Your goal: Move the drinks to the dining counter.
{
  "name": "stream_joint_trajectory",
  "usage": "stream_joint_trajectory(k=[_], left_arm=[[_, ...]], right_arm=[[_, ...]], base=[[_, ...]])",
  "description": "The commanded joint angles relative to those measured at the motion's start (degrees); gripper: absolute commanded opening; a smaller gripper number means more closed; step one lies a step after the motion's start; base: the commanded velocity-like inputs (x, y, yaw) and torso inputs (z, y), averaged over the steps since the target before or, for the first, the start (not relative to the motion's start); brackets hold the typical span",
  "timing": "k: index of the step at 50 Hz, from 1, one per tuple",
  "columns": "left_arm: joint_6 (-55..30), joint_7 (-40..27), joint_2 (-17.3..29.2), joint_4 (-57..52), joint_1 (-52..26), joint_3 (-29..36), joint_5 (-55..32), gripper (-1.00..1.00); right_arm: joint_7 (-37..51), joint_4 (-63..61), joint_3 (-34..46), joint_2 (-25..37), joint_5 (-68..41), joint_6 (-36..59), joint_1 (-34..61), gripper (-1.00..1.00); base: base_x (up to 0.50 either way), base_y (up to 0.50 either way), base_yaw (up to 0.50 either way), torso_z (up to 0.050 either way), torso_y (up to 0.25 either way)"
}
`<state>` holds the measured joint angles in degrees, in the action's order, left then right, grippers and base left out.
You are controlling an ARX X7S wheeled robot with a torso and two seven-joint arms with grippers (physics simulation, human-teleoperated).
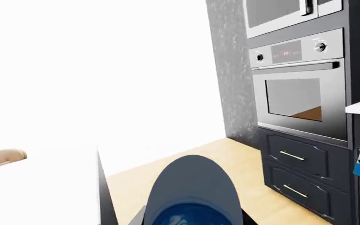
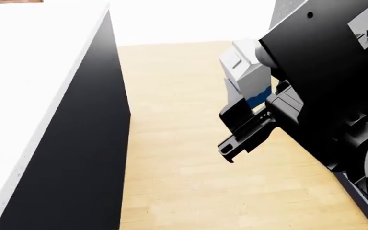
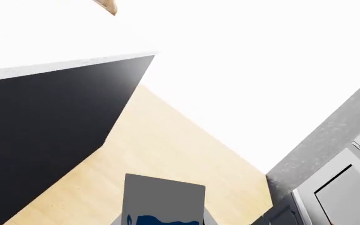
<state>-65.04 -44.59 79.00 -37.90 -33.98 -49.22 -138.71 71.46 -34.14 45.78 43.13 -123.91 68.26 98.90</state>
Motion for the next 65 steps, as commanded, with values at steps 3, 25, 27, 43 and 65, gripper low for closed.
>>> stream_joint_trajectory(k=[3,25,27,43,65], left_arm=[[0.32,-2.12,-0.88,2.61,-2.49,-3.66,-1.85,-1.0],[-0.77,-2.08,-1.44,2.03,-1.94,-3.16,-1.51,-1.0],[-0.53,-2.02,-1.29,1.88,-1.96,-3.0,-1.42,-1.0],[-0.63,-1.99,-1.3,1.91,-1.98,-3.01,-1.46,-1.0],[-0.47,-1.92,-1.39,1.47,-1.88,-2.6,-1.19,-1.0]], right_arm=[[0.58,-0.13,-0.98,0.24,2.12,0.23,1.19,-1.0],[-1.13,-0.58,-1.23,0.47,3.12,0.04,0.78,-1.0],[-0.69,-0.59,-0.75,0.33,2.91,0.2,1.18,-1.0],[-1.01,-0.7,-0.44,0.38,2.74,-0.41,1.27,-1.0],[-1.63,-1.02,-0.02,0.7,2.98,-0.73,1.24,-1.0]], base=[[-0.5,0.06,0.0,0.003,0.003],[-0.35,0.04,0.0,0.0,0.001],[-0.12,0.01,0.0,0.0,0.0],[-0.48,0.0,0.0,0.001,0.001],[-0.5,0.01,0.0,0.001,0.001]])
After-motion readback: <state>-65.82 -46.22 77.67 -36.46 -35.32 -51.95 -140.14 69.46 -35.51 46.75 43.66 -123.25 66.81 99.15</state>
